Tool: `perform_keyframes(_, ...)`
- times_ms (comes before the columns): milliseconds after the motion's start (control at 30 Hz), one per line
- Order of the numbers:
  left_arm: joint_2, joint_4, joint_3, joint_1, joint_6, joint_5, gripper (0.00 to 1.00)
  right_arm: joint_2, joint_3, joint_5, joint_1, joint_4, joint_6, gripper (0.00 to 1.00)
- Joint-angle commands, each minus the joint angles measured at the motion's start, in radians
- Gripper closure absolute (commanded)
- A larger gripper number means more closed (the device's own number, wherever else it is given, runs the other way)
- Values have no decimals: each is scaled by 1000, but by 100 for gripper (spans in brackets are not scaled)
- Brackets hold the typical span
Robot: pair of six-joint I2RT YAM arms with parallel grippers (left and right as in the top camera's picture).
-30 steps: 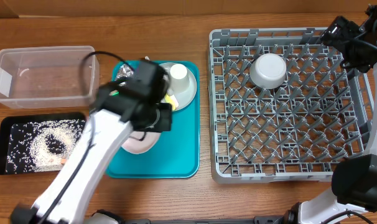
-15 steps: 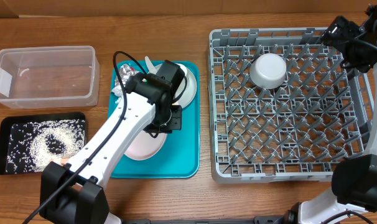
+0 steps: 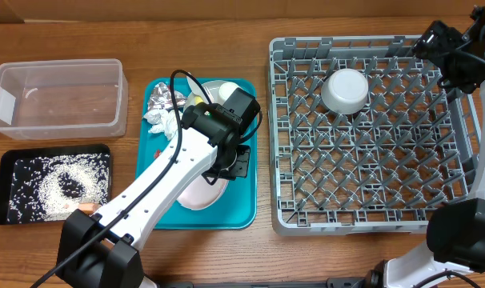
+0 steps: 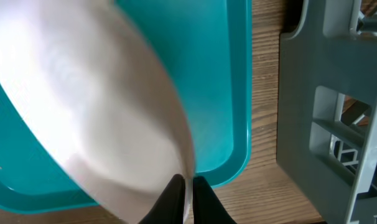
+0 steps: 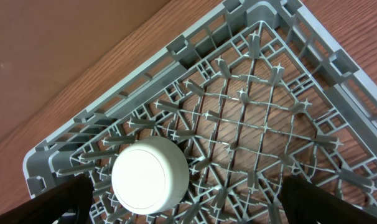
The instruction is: Sort waste into correct bins and load items into the dishwasher rack
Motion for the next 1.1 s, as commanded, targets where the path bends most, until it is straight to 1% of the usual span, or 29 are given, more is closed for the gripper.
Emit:
perform_keyframes(0,0,-3,-10,-4,-27,-16,85,-34,11,10,-2,4,4,0)
perform_keyframes(233,-1,-11,-23,-4,-29,-9,87,-34,11,10,-2,4,4,0)
perform_keyframes(400,-2,-64,44,-3,-28,-11,90,-34,11,10,-2,4,4,0)
perform_keyframes(433,-6,-110,99,2,-28,-45,80,-34,11,10,-2,4,4,0)
perform_keyframes(467,-6,-135,130,6,-28,-72,62,-34,11,10,-2,4,4,0)
perform_keyframes(500,-6,-162,163,12,-29,-101,34,-34,11,10,-2,4,4,0)
perform_keyframes(533,-6,-185,195,19,-29,-129,2,-34,11,10,-2,4,4,0)
perform_keyframes(567,-6,-208,227,29,-33,-155,0,-34,11,10,-2,4,4,0)
perform_keyframes(667,-6,-275,323,87,-62,-218,0,-34,11,10,-2,4,4,0)
perform_keyframes(733,-6,-305,367,146,-88,-244,0,-34,11,10,-2,4,4,0)
perform_keyframes(767,-6,-320,388,205,-105,-256,0,-34,11,10,-2,4,4,0)
perform_keyframes(967,-6,-345,389,417,-107,-253,0,-34,11,4,-2,4,5,0)
perform_keyframes(1067,-6,-351,389,508,-107,-245,0,-34,11,-43,-1,7,5,0)
